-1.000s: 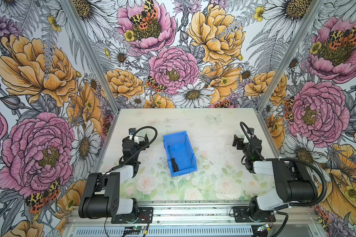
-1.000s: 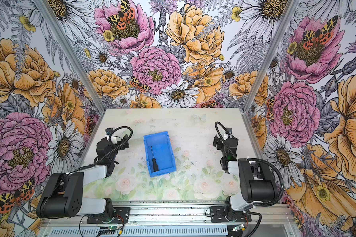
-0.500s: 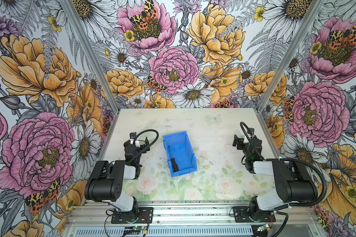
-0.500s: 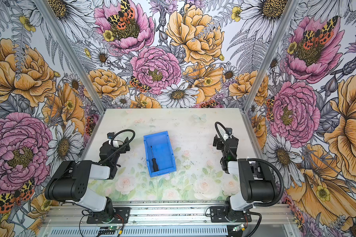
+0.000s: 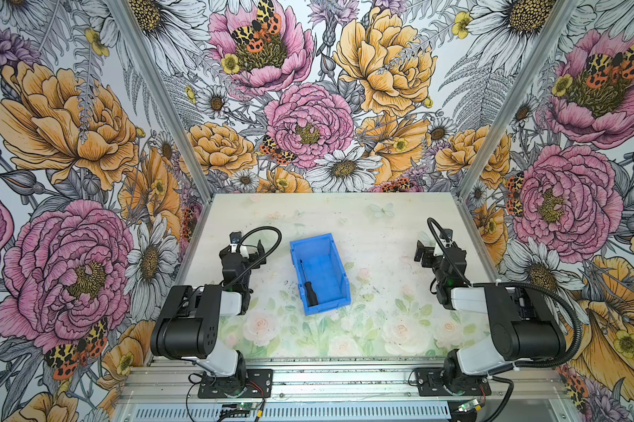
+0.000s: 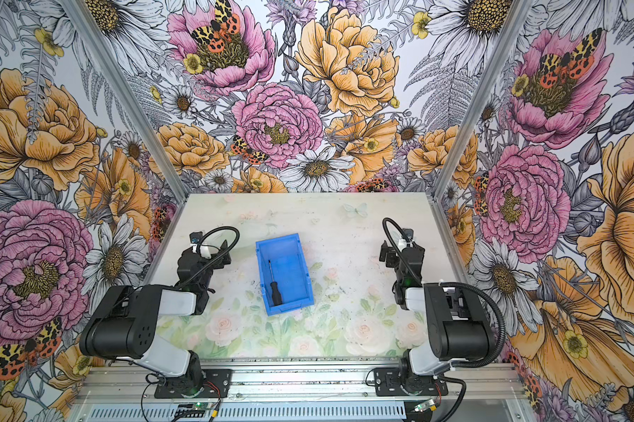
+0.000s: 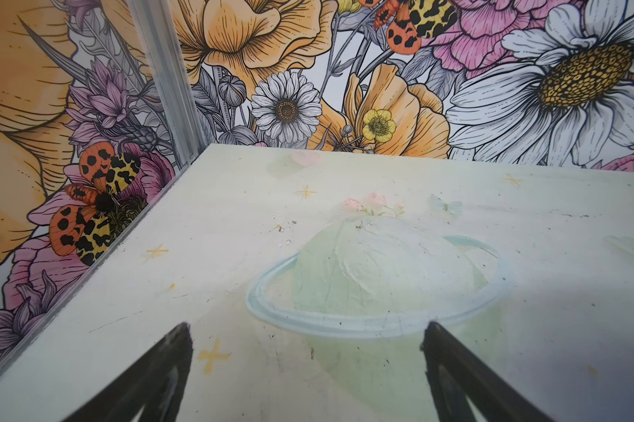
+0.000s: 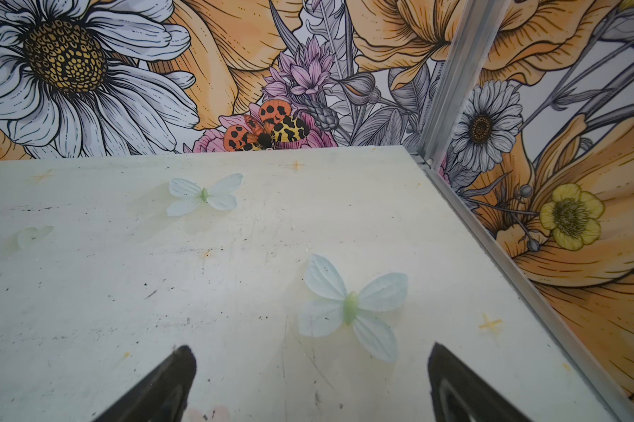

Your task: Put the screwdriver in the bin

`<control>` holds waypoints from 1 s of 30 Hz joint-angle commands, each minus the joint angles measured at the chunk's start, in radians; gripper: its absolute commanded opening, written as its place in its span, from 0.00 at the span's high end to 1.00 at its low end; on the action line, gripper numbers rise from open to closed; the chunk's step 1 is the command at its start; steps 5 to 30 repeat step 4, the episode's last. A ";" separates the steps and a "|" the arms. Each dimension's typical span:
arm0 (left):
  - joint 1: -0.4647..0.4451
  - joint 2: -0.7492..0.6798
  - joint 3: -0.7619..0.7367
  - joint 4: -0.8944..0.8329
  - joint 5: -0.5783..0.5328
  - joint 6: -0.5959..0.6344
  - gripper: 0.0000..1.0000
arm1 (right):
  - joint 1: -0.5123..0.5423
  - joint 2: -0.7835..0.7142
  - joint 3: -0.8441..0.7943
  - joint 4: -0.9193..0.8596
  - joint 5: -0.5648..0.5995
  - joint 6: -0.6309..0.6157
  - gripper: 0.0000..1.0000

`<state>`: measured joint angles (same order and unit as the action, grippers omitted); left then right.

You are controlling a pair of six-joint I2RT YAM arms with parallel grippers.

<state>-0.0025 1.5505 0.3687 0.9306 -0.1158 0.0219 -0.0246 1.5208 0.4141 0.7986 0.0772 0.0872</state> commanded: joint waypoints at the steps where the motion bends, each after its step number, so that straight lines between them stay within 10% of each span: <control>1: -0.003 -0.001 0.014 -0.004 -0.003 -0.007 0.01 | 0.005 0.012 -0.005 0.028 0.004 -0.009 0.00; 30: 0.002 -0.002 0.014 -0.005 0.005 -0.010 0.01 | 0.004 0.008 -0.012 0.037 0.001 -0.008 0.01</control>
